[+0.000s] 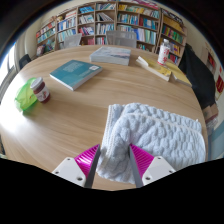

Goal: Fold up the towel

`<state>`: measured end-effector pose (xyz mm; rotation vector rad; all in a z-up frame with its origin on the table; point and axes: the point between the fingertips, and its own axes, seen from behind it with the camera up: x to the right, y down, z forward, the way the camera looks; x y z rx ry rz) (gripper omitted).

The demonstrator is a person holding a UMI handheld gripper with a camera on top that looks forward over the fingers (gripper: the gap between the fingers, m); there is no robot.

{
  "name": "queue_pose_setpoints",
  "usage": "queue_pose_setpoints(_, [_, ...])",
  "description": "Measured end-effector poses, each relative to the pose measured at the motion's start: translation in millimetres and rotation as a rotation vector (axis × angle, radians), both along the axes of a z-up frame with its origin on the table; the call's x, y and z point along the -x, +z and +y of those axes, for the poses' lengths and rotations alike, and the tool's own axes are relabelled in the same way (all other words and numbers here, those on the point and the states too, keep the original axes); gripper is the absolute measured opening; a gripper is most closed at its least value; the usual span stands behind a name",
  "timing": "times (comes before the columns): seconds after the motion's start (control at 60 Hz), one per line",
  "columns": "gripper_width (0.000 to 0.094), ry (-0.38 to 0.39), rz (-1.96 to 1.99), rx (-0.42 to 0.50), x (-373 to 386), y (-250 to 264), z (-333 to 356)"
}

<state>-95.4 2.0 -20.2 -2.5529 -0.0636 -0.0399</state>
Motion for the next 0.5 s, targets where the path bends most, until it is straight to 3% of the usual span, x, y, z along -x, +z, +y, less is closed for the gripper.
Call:
queue_pose_setpoints(0.15, [0.0327,0.033,-0.008,0.025,-6.1,-0.9,1.1])
queue_pose_setpoints(0.183, [0.0194,0.043,-0.041,0.028,-15.2,-0.8,2.5])
queue_pose_setpoints(0.2, [0.0057,0.040,-0.059,0.024,-21.5,-0.2,4.5])
queue_pose_setpoints(0.267, [0.0044,0.006,-0.004,0.016,-19.2,0.1,5.6])
queue_pose_setpoints(0.417, [0.0018,0.024,0.094,0.013,-17.5,7.9,5.0])
queue_pose_setpoints(0.5, [0.0018,0.012,0.152,-0.049,-25.3,38.7,11.3])
